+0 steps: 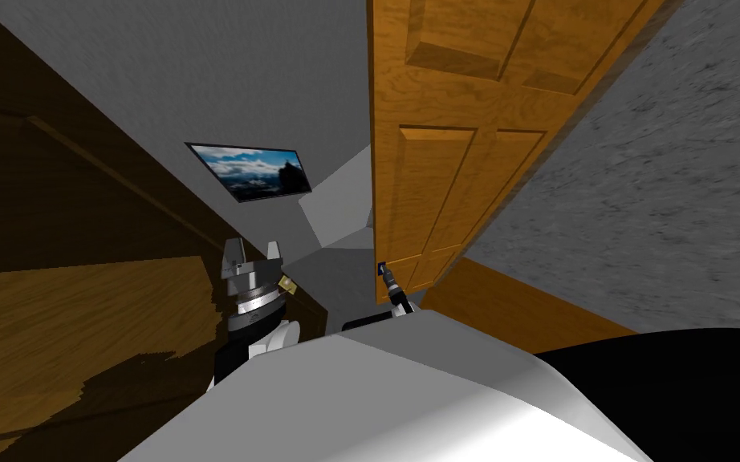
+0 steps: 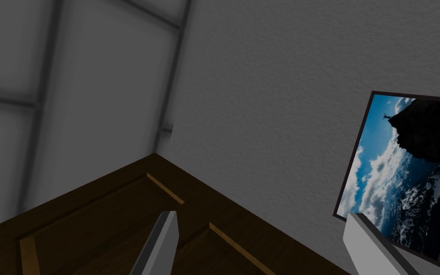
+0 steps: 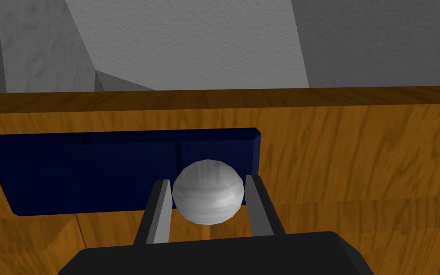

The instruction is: Push the door open

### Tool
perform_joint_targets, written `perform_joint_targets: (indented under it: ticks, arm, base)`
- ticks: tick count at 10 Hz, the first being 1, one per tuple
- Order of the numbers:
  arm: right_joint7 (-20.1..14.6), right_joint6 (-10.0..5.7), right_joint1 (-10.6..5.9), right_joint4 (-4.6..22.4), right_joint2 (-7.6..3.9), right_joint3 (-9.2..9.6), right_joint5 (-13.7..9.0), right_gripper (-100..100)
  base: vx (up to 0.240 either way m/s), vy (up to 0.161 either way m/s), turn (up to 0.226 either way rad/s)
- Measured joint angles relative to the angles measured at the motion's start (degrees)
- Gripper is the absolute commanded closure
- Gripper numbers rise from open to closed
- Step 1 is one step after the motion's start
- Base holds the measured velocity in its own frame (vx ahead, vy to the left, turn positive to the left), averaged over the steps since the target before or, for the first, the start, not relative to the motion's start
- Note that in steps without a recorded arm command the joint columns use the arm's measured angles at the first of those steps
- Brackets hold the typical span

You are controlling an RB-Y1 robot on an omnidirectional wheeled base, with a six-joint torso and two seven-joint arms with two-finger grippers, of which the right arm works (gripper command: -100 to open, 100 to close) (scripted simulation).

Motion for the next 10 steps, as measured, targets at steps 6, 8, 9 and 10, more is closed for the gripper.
perform_joint_targets:
  ticks: [6, 8, 9, 10]
  arm:
    - [0.64, 1.00, 0.95, -1.12, -0.82, -0.88, -0.24, 100]
    - [1.63, 0.73, 0.49, -0.84, -0.97, -1.81, -0.60, -100]
    - [1.98, 0.83, 0.74, -1.03, -1.04, -1.70, -0.61, -100]
    - [2.37, 0.85, 1.04, -1.22, -0.82, -1.62, -0.64, -100]
  base:
    - [0.201, 0.012, -0.097]
    - [-0.089, 0.010, -0.102]
    - [-0.170, -0.008, -0.052]
    - [-0.205, -0.003, -0.091]
